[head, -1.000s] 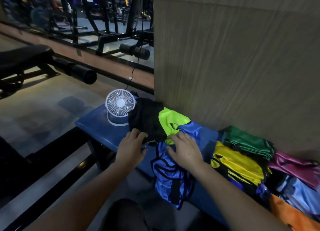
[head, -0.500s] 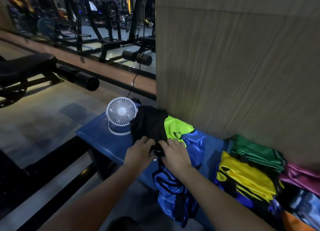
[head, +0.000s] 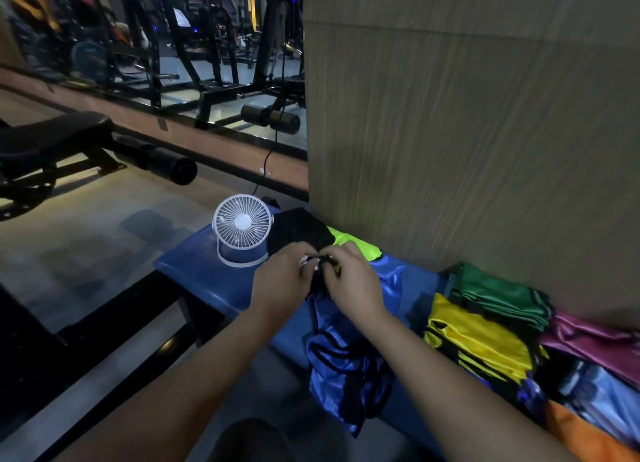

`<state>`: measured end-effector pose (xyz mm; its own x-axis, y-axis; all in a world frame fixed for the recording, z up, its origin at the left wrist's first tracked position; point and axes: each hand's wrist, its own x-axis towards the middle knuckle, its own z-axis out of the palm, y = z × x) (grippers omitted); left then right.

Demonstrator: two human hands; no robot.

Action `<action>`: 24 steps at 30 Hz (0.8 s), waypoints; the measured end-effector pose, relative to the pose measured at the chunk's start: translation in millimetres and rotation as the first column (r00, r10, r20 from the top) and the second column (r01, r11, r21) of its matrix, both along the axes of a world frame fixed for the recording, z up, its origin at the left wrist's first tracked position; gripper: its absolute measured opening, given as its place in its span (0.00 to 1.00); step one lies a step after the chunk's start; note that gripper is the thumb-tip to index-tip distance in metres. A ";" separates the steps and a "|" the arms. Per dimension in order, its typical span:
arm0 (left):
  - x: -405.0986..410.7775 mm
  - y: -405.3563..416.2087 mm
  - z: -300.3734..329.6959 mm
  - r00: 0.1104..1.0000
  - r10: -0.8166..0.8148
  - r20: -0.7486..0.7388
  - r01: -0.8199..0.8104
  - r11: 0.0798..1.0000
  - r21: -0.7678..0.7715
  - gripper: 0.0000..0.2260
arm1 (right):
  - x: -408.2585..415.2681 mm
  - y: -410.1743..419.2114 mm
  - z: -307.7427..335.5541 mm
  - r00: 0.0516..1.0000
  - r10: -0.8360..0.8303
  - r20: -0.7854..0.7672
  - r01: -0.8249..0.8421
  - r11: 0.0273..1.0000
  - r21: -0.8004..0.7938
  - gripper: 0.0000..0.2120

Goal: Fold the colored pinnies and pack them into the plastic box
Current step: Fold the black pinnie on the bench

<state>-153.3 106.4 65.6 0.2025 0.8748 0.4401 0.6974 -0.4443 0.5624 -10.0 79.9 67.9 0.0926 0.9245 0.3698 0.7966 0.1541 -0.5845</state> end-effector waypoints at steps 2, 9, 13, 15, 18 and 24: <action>3.0 -9.9 21.3 0.998 -0.025 0.061 0.022 0.998 0.065 0.03 | 0.0 -9.9 18.9 0.997 -0.007 -0.081 0.013 0.997 0.074 0.08; 12.3 -62.9 88.2 0.978 -0.121 0.169 0.082 0.972 0.218 0.03 | 4.0 -65.0 82.9 0.987 0.016 -0.161 0.034 0.951 0.306 0.08; 23.4 -110.1 120.1 0.966 -0.161 0.204 0.104 0.960 0.262 0.02 | 8.6 -111.6 112.3 0.984 0.020 -0.179 0.055 0.914 0.402 0.08; 28.3 -132.9 132.4 0.957 -0.190 0.220 0.124 0.951 0.284 0.02 | 12.0 -134.8 124.0 0.984 0.013 -0.178 0.069 0.892 0.447 0.08; 31.2 -164.0 147.6 0.937 -0.253 0.242 0.167 0.930 0.328 0.03 | 16.3 -169.5 139.9 0.987 0.001 -0.161 0.077 0.873 0.482 0.08; 27.2 -232.4 170.5 0.916 -0.342 0.212 0.244 0.891 0.384 0.02 | 15.4 -250.6 165.9 0.994 -0.039 -0.101 0.085 0.859 0.504 0.07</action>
<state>-126.1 -125.9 236.0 0.2582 0.5780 0.7741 0.3503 -0.8027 0.4826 5.4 -170.7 233.8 0.1958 0.6022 0.7740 0.7657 0.3993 -0.5043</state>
